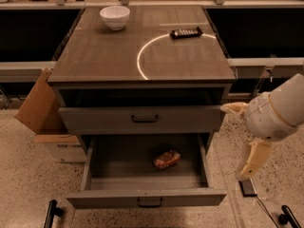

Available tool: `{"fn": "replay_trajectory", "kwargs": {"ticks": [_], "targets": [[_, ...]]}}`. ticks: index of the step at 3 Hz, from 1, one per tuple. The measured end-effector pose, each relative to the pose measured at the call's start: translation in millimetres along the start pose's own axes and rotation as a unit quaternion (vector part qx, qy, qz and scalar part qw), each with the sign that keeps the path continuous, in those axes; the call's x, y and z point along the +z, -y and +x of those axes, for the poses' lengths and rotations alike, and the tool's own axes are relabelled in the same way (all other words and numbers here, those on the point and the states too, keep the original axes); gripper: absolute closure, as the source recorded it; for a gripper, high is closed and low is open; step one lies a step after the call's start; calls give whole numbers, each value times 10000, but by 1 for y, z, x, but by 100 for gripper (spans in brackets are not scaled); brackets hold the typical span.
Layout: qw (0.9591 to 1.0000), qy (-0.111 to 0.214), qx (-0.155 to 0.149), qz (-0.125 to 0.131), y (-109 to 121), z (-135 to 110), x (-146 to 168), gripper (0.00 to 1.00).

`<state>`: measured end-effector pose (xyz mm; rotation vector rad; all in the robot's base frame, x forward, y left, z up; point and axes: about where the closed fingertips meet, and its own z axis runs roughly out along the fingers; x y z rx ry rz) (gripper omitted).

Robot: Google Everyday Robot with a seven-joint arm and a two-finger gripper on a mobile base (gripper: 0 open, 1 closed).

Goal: Pick coke can from middle drawer and place on counter

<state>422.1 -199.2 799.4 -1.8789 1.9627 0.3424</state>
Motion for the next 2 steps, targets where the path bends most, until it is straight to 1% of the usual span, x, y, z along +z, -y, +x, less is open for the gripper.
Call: {"fn": "replay_trajectory", "kwargs": {"ticks": [1, 2], "targets": [[9988, 426, -182, 160, 2, -3, 42, 0], [9966, 682, -422, 175, 3, -10, 76, 0]]}}
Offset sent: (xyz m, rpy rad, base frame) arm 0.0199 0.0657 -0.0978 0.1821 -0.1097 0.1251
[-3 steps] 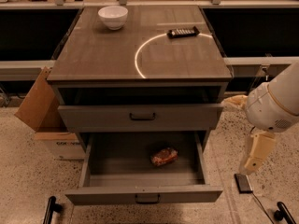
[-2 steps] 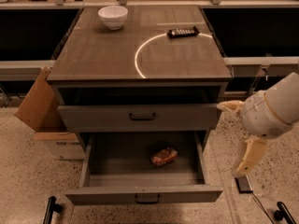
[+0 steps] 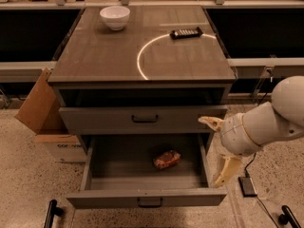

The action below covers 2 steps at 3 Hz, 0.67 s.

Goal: Pick coke can from middle drawer and place on counter

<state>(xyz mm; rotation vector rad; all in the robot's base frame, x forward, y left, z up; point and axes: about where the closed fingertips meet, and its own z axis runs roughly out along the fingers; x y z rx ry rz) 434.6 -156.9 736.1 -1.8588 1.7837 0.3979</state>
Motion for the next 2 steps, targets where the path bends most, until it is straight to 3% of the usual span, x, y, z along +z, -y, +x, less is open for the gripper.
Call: {"fn": "replay_trajectory", "kwargs": {"ticks": [2], "targets": [[10000, -8, 8, 27, 0, 7, 23, 0]]}}
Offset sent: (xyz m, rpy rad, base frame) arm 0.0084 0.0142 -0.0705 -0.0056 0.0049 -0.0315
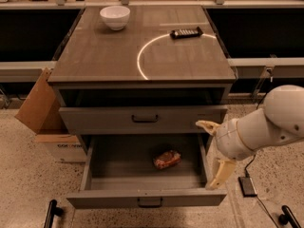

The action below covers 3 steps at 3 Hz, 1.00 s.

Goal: Pick coke can from middle drawer and place on counter

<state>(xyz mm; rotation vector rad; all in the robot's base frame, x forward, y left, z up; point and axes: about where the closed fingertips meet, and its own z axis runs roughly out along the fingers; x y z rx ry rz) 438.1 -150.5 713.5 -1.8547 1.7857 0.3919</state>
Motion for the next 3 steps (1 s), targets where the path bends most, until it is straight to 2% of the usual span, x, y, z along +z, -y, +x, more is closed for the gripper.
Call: {"fn": "replay_trajectory", "kwargs": {"ticks": [3], "targets": [[9982, 209, 499, -252, -30, 64, 121, 0]]}}
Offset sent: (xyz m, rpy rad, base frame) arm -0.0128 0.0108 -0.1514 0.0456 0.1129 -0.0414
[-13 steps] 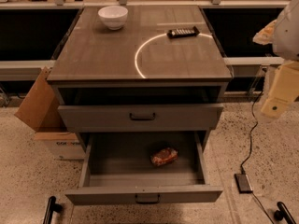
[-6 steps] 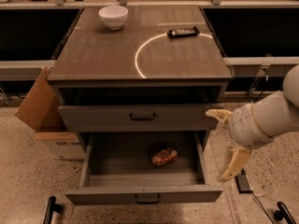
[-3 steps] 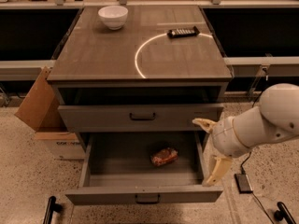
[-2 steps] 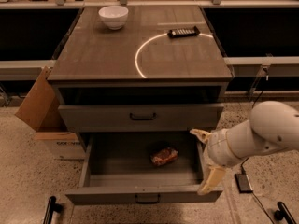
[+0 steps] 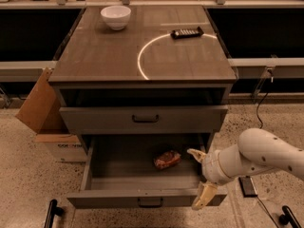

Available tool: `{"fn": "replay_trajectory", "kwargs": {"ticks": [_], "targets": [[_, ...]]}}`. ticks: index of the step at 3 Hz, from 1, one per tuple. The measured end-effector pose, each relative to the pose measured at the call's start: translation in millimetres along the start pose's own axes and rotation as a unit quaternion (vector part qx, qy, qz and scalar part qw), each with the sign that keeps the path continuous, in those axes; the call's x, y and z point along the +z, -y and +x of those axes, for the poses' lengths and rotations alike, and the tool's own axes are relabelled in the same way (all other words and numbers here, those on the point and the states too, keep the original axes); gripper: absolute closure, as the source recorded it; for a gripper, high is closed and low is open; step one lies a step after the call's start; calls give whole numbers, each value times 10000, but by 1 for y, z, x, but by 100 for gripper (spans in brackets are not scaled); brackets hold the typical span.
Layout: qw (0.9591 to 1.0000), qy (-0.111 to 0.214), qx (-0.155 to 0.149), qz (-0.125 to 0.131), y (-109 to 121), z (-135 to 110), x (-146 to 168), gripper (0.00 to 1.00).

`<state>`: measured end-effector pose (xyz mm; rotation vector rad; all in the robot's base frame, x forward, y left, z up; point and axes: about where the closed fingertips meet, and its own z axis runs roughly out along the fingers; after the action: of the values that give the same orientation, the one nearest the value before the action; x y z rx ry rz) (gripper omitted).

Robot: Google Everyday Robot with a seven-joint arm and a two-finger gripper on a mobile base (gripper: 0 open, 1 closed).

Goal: Pick coke can from middle drawer and place on counter

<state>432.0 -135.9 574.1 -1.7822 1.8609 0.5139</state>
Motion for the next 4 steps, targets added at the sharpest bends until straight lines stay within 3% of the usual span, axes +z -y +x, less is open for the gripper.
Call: {"fn": "replay_trajectory", "kwargs": {"ticks": [2, 4], "targets": [[9999, 115, 40, -17, 5, 10, 15, 0], [9987, 399, 222, 239, 42, 50, 42, 0]]}}
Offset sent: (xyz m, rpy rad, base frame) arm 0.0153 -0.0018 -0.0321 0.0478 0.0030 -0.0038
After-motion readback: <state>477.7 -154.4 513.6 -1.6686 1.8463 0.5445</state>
